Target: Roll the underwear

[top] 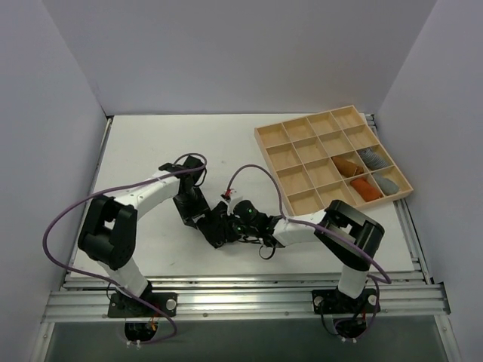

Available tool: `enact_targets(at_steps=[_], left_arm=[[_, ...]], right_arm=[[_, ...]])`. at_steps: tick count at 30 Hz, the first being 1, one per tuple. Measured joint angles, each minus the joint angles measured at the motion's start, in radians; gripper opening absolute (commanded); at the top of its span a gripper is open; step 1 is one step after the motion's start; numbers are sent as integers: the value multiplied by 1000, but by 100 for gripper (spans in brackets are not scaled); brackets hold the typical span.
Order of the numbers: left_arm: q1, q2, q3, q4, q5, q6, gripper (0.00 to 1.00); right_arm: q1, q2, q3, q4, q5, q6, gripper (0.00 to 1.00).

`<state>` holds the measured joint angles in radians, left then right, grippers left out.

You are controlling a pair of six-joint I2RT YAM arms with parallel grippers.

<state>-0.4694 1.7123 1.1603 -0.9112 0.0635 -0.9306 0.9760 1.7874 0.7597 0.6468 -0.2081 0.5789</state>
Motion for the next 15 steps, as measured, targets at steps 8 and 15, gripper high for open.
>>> enact_targets(at_steps=[8,15], left_arm=[[10,-150,-43,42,-23,22,57],[11,-191,-134,156,5,56,58]], right_arm=[[-65,25,-51,105,-123,56,0],[-89,65,-52,169,-198,97,0]])
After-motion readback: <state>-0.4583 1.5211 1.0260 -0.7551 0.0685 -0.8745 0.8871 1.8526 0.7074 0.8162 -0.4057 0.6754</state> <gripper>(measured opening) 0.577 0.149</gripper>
